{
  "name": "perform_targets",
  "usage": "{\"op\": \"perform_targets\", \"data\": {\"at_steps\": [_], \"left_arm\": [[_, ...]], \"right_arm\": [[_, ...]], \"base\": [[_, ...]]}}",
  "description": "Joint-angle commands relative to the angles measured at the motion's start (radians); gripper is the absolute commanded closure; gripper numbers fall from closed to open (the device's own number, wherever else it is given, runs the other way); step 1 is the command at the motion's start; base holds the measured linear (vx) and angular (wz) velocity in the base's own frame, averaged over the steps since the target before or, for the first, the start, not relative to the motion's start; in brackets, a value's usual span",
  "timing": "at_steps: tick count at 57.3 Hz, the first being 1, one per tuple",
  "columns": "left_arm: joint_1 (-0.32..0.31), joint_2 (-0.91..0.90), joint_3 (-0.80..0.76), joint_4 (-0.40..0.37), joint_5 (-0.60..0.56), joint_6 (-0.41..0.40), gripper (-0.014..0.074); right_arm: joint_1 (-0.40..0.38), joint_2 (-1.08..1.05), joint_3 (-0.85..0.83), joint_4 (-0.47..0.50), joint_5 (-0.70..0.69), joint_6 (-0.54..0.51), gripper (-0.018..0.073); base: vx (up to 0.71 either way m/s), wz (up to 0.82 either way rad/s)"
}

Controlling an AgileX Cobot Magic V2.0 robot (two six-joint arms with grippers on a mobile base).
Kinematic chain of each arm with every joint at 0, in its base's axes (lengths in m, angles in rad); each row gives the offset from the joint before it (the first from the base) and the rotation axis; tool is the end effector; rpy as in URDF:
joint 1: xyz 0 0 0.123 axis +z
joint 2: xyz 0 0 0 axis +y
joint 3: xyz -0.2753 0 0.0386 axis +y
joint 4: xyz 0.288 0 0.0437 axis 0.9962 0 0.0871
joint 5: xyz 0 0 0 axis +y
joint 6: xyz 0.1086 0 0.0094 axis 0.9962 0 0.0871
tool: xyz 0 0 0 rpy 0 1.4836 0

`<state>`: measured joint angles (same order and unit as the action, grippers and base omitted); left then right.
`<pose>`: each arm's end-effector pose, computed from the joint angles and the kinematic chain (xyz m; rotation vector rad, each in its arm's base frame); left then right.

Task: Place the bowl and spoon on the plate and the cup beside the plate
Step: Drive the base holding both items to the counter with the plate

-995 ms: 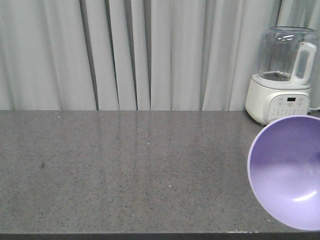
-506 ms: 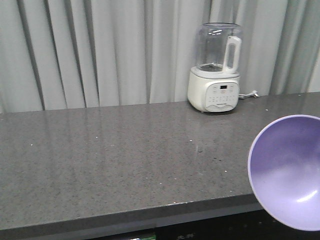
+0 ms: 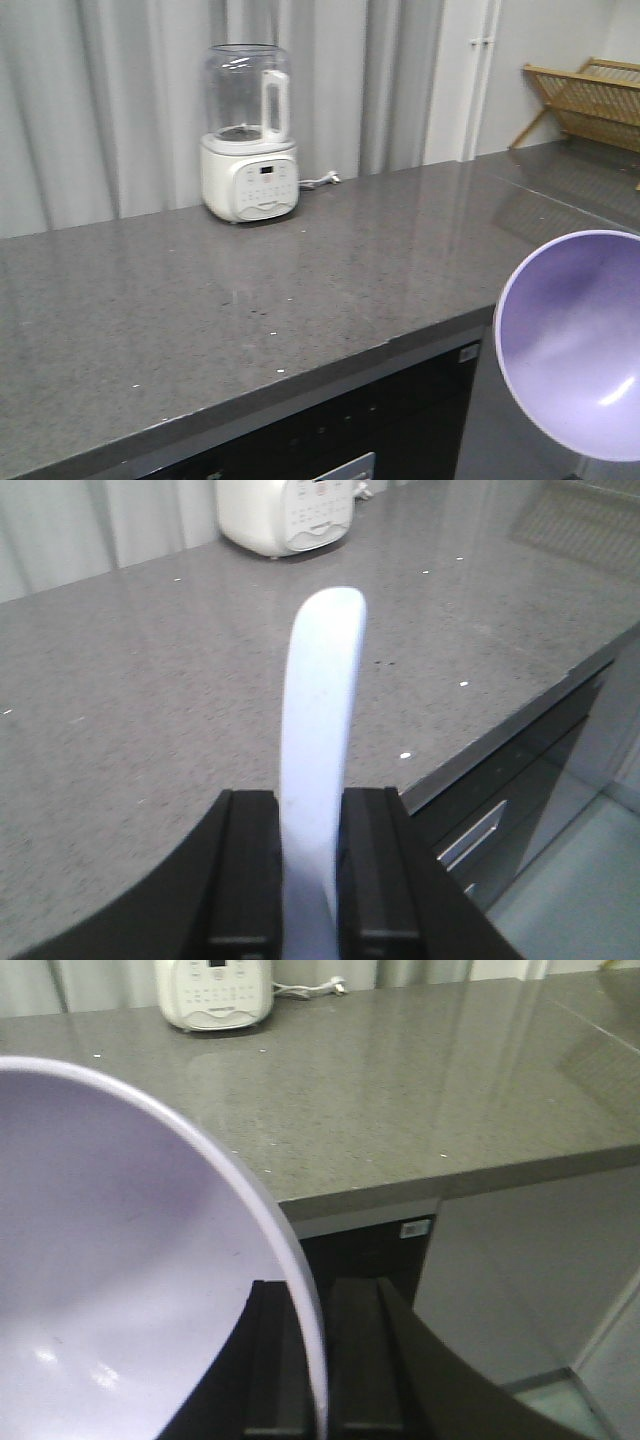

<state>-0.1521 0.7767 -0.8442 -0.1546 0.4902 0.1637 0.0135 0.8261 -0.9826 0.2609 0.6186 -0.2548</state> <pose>0.2142 -0.0408 0.3712 0.2193 1.8907 -0.1538 0.2201 0.0193 0.4017 -0.1524 1.9213 0.1267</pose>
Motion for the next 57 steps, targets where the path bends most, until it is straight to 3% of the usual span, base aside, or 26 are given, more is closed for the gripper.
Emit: {"op": "perform_targets", "data": {"at_steps": [1, 57], "left_arm": [[-0.007, -0.004, -0.028, -0.015, -0.078, -0.001, 0.0599], [-0.007, -0.004, -0.028, -0.015, -0.078, -0.001, 0.0599]], "right_arm": [[-0.004, -0.007, -0.028, 0.006, -0.083, -0.007, 0.0568], [-0.004, -0.007, -0.028, 0.006, -0.083, -0.007, 0.0568]], "base": [[0.07, -0.67], [0.18, -0.71]]}}
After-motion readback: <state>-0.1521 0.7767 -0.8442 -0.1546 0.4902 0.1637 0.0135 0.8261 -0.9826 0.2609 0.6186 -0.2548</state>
